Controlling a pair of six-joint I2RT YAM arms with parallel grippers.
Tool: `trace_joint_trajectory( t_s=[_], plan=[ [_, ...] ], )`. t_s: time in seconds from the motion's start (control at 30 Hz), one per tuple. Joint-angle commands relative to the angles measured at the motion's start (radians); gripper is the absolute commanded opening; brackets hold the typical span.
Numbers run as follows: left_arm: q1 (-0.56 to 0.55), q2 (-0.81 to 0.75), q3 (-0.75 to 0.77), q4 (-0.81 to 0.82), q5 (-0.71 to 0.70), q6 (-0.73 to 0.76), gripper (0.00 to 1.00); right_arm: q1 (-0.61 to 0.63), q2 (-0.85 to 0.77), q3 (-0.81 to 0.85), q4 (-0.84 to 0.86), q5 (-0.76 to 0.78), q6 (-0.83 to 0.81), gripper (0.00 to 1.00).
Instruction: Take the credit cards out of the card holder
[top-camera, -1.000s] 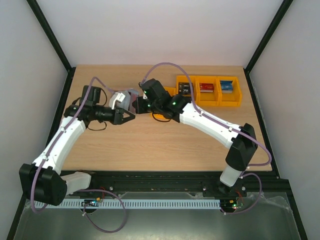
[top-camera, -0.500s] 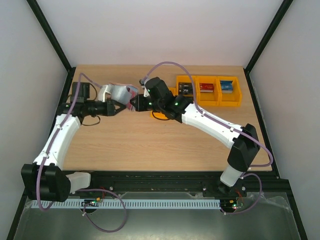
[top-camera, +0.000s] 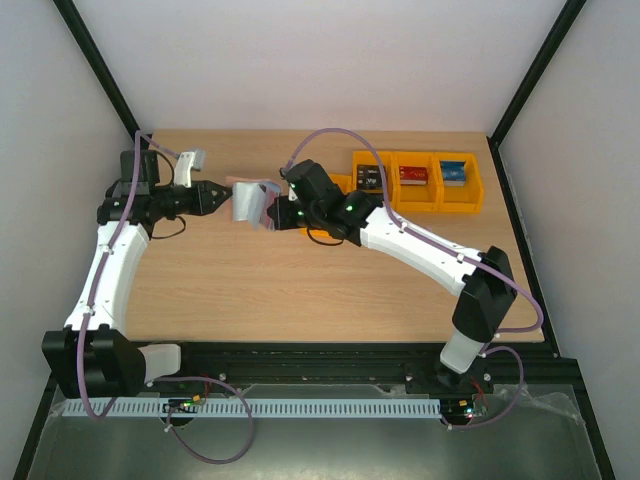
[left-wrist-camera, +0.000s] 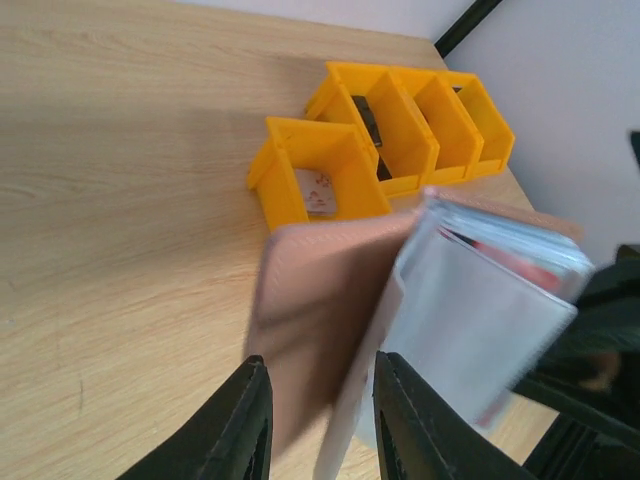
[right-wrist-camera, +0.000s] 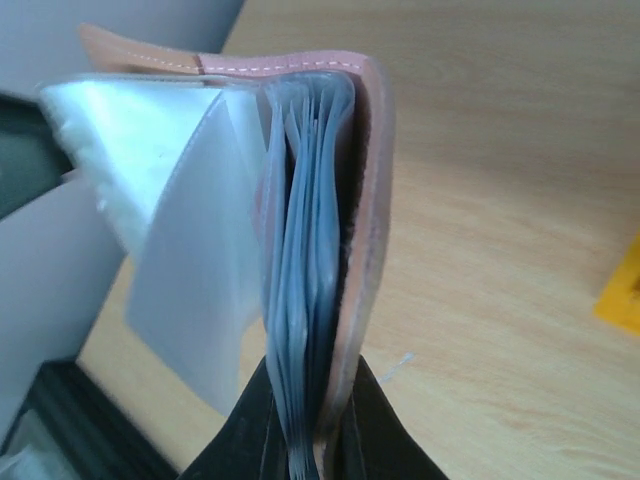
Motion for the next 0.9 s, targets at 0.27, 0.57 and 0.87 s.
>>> trace_joint_trajectory(
  t_s=[0.27,0.57,0.87],
  plan=[
    [-0.075,-0.104,-0.196,0.170,0.172,-0.176,0.24,0.004,0.188,0.168,0.080,0.093,0.074,0.02],
    [-0.102,-0.060,-0.252,0.320,0.103,-0.362,0.16,0.021,0.203,0.139,0.184,-0.001,0.155,0.02],
    [-0.102,-0.019,-0.209,0.236,-0.113,-0.241,0.22,0.033,0.162,0.106,0.203,-0.011,0.169,0.02]
  ],
)
